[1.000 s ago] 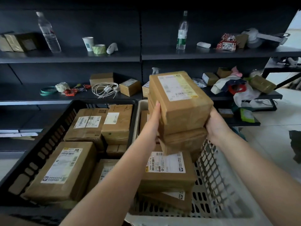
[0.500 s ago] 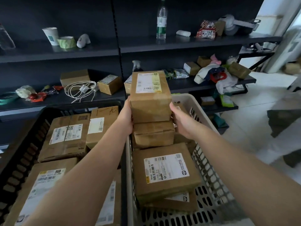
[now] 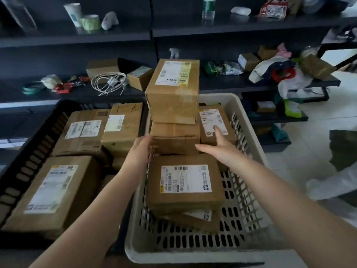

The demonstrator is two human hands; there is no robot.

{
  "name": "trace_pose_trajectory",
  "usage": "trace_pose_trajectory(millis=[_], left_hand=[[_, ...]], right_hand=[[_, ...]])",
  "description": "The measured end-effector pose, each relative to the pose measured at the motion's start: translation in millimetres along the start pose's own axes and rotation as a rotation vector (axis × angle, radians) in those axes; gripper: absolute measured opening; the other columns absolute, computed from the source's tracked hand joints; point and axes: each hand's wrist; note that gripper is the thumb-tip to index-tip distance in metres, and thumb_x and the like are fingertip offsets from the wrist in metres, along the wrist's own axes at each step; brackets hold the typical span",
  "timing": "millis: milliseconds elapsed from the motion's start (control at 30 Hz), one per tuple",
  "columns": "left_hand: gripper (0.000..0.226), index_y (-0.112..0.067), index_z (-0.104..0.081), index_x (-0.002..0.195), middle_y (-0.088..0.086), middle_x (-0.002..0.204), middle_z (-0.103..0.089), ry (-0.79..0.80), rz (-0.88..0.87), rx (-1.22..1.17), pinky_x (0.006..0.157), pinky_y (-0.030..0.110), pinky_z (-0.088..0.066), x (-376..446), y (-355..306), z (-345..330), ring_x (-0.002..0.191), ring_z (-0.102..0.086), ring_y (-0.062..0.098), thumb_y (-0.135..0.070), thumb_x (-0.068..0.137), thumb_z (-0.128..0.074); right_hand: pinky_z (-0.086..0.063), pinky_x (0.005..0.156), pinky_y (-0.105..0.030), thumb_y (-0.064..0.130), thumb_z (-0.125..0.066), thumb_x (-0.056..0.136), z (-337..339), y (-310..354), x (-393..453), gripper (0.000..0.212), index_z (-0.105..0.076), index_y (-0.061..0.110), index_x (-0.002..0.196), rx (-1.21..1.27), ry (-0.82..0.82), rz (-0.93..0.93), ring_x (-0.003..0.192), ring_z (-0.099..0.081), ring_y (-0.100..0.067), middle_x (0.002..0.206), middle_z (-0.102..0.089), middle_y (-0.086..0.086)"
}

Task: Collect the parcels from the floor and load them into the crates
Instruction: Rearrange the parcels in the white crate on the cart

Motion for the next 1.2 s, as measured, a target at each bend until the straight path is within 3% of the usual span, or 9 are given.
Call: trace_pose_trajectory(millis=[167,367,600,733,833,900,1000,1100,1200], left_hand=[[0.057,-0.020,-0.033,0.141,0.000,0.138,-0.046,0.002,-0.125,0.701,0.097,0.035,-0.040,-32,35,-10,0.123,-0.047,0.021,-0.035,0.090,-0.053],[0.081,-0.017,-0.003,0.150,0.005,0.158,-0.005,0.019,0.025,0.951,0.114,0.041,-0.021,-57,55,-36,0.145,-0.010,0.028,-0.038,0.089,-0.053],[0.088,-0.027,-0.003,0.150,0.000,0.159,0.005,0.125,-0.034,1.303,0.117,0.050,-0.018,-75,74,-35,0.147,0.005,0.027,-0.050,0.084,-0.057],[0.072,-0.021,-0.020,0.144,0.010,0.151,-0.017,-0.018,-0.041,1.352,0.106,0.044,-0.034,-94,74,-30,0.140,-0.018,0.035,-0.045,0.087,-0.055],[0.049,-0.016,-0.037,0.125,0.007,0.126,-0.035,-0.114,-0.021,1.046,0.087,0.036,-0.048,-101,70,-22,0.116,-0.044,0.027,-0.038,0.087,-0.058],[0.030,-0.012,-0.045,0.111,0.006,0.117,-0.046,-0.208,0.200,0.366,0.070,0.031,-0.049,-106,67,-23,0.096,-0.054,0.021,-0.025,0.088,-0.060],[0.032,-0.006,-0.050,0.123,0.011,0.113,-0.058,-0.299,0.429,-0.485,0.092,0.038,-0.044,-113,64,-29,0.105,-0.056,0.022,-0.016,0.092,-0.050],[0.023,-0.011,-0.055,0.113,0.003,0.078,-0.053,-0.525,0.417,-0.567,0.078,0.031,-0.042,-109,65,-34,0.072,-0.050,0.014,-0.016,0.093,-0.046],[0.015,-0.012,-0.053,0.084,0.001,0.067,-0.045,-0.584,0.447,-0.536,0.056,0.027,-0.033,-100,67,-40,0.057,-0.041,0.014,-0.014,0.093,-0.042]], right_hand=[[-0.033,0.112,-0.043,0.059,-0.080,0.053,2,-23,11,0.125,-0.012,0.022,0.151,-0.188,0.118,-0.123,0.138,-0.035,-0.026,0.154,-0.029,-0.006],[-0.051,0.073,-0.036,0.022,-0.075,0.078,-5,-44,5,0.072,-0.034,0.016,0.137,0.135,0.227,-0.261,0.090,-0.059,-0.019,0.105,-0.060,-0.004],[-0.043,0.062,-0.026,0.052,-0.074,0.071,10,-48,-31,0.069,-0.048,0.011,0.120,-0.673,0.283,-0.077,0.092,-0.052,-0.017,0.106,-0.053,-0.002],[-0.047,0.081,-0.029,0.055,-0.068,0.076,4,-49,-38,0.081,-0.033,0.016,0.138,-0.676,0.328,0.015,0.111,-0.053,-0.019,0.133,-0.048,-0.002],[-0.046,0.096,-0.033,0.060,-0.059,0.080,-1,-51,-27,0.077,-0.039,0.017,0.141,-0.536,0.437,-0.099,0.120,-0.053,-0.021,0.139,-0.049,-0.002],[-0.033,0.108,-0.041,0.068,-0.044,0.084,4,-50,-19,0.072,-0.045,0.020,0.138,-0.329,0.433,-0.221,0.129,-0.045,-0.025,0.143,-0.045,-0.002],[-0.022,0.111,-0.049,0.063,-0.034,0.092,10,-55,2,0.062,-0.052,0.017,0.130,-0.101,0.296,-0.375,0.131,-0.040,-0.031,0.144,-0.045,-0.009],[-0.033,0.109,-0.041,0.066,-0.041,0.087,-1,-57,14,0.067,-0.046,0.021,0.138,-0.230,0.356,-0.382,0.125,-0.048,-0.028,0.140,-0.049,-0.008],[-0.046,0.085,-0.032,0.051,-0.046,0.093,-18,-55,16,0.050,-0.057,0.015,0.124,-0.220,0.491,-0.398,0.089,-0.060,-0.019,0.101,-0.063,-0.005]])
Point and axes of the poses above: each hand's wrist, its own x-axis towards the middle knuckle, its own z-axis out of the back of the hand, y = z × x
